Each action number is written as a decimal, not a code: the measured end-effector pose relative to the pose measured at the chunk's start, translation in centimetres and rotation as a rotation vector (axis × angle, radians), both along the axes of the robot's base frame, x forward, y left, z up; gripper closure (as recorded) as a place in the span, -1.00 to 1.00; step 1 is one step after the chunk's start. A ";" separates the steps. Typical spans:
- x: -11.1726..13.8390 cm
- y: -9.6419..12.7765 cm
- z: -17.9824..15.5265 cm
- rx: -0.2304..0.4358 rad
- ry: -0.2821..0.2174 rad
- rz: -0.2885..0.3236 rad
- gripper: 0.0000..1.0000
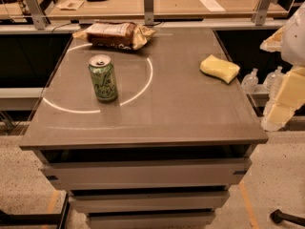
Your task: Move brown chip bag near green can
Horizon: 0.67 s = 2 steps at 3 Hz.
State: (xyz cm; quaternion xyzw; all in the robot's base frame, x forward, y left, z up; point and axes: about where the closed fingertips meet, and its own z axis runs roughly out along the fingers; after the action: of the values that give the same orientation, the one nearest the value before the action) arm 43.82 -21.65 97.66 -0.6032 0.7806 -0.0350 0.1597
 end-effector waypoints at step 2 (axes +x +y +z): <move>0.2 0.0 0.2 0.019 -0.008 -0.020 -1.00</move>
Offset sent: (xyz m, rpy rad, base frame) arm 0.0032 -0.0014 -0.0007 0.0420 0.0056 -0.0449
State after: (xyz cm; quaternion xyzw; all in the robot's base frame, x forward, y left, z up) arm 43.97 -21.65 97.89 -0.5936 0.7864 -0.0317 0.1681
